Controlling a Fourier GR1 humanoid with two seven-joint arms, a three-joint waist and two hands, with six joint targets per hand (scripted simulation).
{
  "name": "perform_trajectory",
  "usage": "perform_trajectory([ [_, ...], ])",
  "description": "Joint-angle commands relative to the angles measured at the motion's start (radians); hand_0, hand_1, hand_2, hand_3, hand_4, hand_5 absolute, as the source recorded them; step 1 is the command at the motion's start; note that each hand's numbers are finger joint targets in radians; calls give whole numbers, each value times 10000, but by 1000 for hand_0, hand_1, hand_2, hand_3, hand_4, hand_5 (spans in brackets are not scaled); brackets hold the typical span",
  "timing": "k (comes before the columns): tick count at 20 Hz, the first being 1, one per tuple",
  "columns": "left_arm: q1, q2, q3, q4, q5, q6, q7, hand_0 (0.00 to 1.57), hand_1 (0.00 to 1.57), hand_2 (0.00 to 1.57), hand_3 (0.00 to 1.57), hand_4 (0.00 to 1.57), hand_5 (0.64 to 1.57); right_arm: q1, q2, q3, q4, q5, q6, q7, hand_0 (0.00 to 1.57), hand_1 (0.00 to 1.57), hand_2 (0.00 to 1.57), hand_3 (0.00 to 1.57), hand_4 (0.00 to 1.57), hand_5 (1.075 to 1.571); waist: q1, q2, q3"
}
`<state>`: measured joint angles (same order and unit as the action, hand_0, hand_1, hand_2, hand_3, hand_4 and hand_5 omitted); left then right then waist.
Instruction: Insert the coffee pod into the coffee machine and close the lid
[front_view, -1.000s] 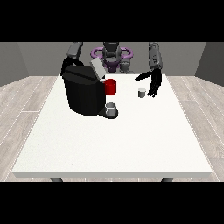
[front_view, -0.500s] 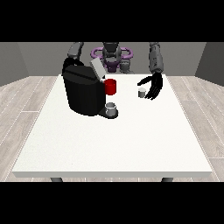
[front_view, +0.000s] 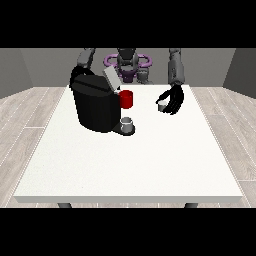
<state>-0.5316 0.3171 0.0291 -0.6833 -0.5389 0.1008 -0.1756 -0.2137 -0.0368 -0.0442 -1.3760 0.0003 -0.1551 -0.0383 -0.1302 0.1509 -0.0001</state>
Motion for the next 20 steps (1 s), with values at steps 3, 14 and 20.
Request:
perform_trajectory([
  [3,-290,387,5,527,-556,214,58,920,920,1042,829,361,1571,561,199,206,-148,-74,93,-40,0,0,0,0,510,1571,-231,-360,-1],
  [14,-741,685,98,1056,-925,204,-1195,1317,1317,1430,1407,548,1571,226,-222,-223,-156,-548,424,362,0,0,0,0,429,1571,-329,-115,-4],
  [20,-1511,40,-389,54,-872,-1118,-795,1388,1388,1408,1353,583,1571,-41,-37,-496,1146,-468,77,-103,0,0,0,0,490,1571,418,-955,5],
])
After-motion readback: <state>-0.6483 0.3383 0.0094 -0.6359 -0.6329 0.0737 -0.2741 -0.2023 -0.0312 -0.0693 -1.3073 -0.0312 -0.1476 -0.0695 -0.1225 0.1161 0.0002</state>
